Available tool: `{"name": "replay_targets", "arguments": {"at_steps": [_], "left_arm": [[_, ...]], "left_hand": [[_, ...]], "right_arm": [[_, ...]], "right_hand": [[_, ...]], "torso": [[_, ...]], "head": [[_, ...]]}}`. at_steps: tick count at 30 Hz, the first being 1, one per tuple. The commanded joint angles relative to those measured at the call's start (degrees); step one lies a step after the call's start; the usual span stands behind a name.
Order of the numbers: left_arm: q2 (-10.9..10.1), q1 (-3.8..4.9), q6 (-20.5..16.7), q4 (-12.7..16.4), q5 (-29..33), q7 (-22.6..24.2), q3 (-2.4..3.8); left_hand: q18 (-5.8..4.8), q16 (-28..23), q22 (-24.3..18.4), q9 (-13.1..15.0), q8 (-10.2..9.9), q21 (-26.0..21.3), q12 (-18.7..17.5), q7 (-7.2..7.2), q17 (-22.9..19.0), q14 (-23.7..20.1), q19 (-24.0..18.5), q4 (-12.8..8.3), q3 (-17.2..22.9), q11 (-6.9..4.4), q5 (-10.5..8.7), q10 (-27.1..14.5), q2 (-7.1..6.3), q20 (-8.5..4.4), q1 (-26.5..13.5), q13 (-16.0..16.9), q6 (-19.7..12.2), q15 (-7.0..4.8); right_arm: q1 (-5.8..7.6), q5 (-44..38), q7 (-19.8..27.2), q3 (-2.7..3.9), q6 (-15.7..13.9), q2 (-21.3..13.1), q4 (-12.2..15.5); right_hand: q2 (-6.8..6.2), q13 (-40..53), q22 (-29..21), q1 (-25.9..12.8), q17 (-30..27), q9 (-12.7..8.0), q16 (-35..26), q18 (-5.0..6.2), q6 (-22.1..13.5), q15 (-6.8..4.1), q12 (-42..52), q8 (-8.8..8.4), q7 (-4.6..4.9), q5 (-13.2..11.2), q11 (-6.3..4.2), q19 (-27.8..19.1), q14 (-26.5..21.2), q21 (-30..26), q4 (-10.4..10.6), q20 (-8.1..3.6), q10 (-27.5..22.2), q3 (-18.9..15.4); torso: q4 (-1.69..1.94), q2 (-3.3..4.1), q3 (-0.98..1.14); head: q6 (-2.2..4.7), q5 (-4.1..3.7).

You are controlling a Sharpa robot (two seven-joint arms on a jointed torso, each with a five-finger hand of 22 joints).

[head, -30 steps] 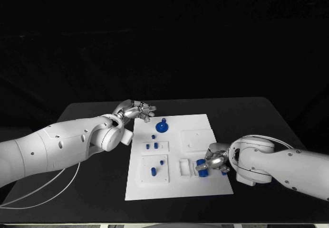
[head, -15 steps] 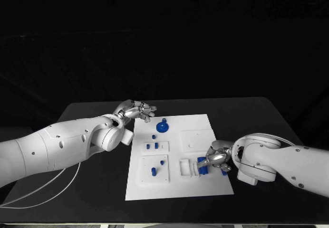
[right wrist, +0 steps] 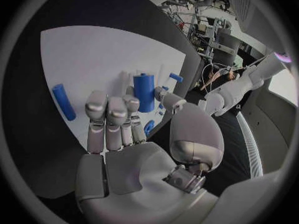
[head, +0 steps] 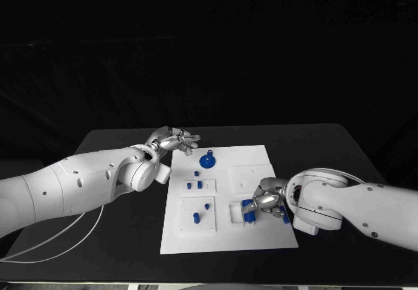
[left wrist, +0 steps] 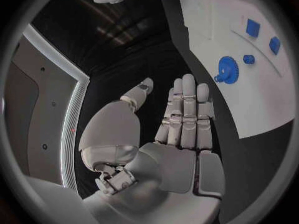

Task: Assemble the parts on the task board

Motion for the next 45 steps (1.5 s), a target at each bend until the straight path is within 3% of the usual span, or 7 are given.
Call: {"name": "replay_targets", "arguments": {"at_steps": [1,15,22,35,40,45], "left_arm": [[0.1,0.01,0.8,0.1,0.3,0.3,0.05],[0.0,0.02,0.9,0.2,0.3,0.2,0.05],[-0.3,0.03,0.9,0.5,0.3,0.1,0.05],[-0.2,0.03,1.0,0.6,0.3,0.0,0.06],[-0.3,0.04,1.0,0.6,0.3,0.0,0.06],[-0.4,0.04,1.0,0.7,0.3,0.0,0.06]], "left_hand": [[1.04,-0.3,0.1,-0.1,0.4,-0.2,-0.2,-0.07,0.1,0.3,0.4,0.0,-0.2,0.17,0.09,-0.1,0.24,-0.06,-0.3,-0.1,-0.4,-0.05],[1.03,-0.4,0.1,-0.1,0.4,-0.3,-0.2,-0.07,0.2,0.3,0.4,0.0,-0.2,0.18,0.1,-0.1,0.28,-0.04,-0.4,-0.1,-0.4,-0.03],[1.03,-0.4,0.1,-0.1,0.4,-0.3,-0.2,-0.08,0.2,0.3,0.4,0.0,-0.2,0.18,0.1,-0.1,0.28,-0.04,-0.4,-0.1,-0.4,-0.03],[1.03,-0.5,0.1,-0.1,0.4,-0.3,-0.2,-0.08,0.3,0.3,0.4,0.0,-0.2,0.18,0.1,-0.1,0.29,-0.04,-0.4,-0.1,-0.4,-0.02],[1.03,-0.5,0.2,-0.1,0.4,-0.3,-0.2,-0.08,0.3,0.3,0.4,0.0,-0.3,0.18,0.1,-0.2,0.3,-0.03,-0.4,-0.1,-0.4,-0.02],[1.02,-0.5,0.2,-0.1,0.4,-0.4,-0.2,-0.08,0.4,0.3,0.4,0.0,-0.3,0.19,0.1,-0.2,0.29,-0.03,-0.4,-0.1,-0.4,-0.01]], "right_arm": [[0.0,0.5,0.1,0.01,1.3,0.6,-0.6],[-0.01,1.8,-0.4,-0.05,3.9,2.6,-1.5],[-0.45,1.2,-0.1,-0.09,3.1,3.4,-2.2],[-0.59,0.2,0.0,-0.09,3.2,4.2,-2.9],[-0.7,0.0,0.0,-0.1,3.2,4.3,-3.0],[-0.72,-0.2,0.1,-0.1,3.1,4.3,-3.0]], "right_hand": [[0.32,-0.1,0.9,-0.5,0.1,0.0,-0.4,5.67,0.9,-0.37,-0.4,-0.02,0.47,0.2,-0.12,0.2,0.2,0.3,-0.4,0.24,0.5,0.1],[0.42,-0.1,0.9,-1.1,0.0,-0.1,-0.4,5.66,0.9,-0.35,-0.5,-0.19,0.51,0.1,-0.08,0.2,0.2,0.3,-0.7,0.26,0.4,-0.1],[0.51,-0.1,0.9,-1.3,0.0,-0.2,-0.5,5.67,0.9,-0.34,-0.5,-0.25,0.52,0.1,-0.07,0.2,0.2,0.3,-0.8,0.26,0.4,-0.1],[0.3,-0.1,0.9,-2.0,0.0,-0.2,-0.6,5.67,0.9,-0.32,-0.6,-0.39,0.55,-0.1,-0.04,0.1,0.2,0.3,-0.9,0.27,0.4,-0.3],[-0.76,-0.1,0.8,-3.0,0.0,-0.3,-0.6,5.67,0.9,-0.31,-0.7,-0.55,0.57,-0.5,-0.02,0.1,0.2,0.2,-0.6,0.25,0.3,-0.5],[-3.16,-0.1,0.7,-5.4,0.1,-0.2,-0.7,5.67,0.8,-0.32,-0.7,-0.65,0.57,-0.8,-0.02,0.3,0.2,0.2,0.8,0.18,0.3,-2.1]], "torso": [[0.06,0.03,0.0],[0.02,0.06,0.01],[0.05,0.17,0.09],[-0.04,0.11,0.04],[-0.04,0.1,0.05],[-0.01,0.1,0.07]], "head": [[-0.05,-0.04],[-0.3,0.22],[-0.38,0.46],[-0.4,0.6],[-0.45,0.65],[-0.5,0.71]]}}
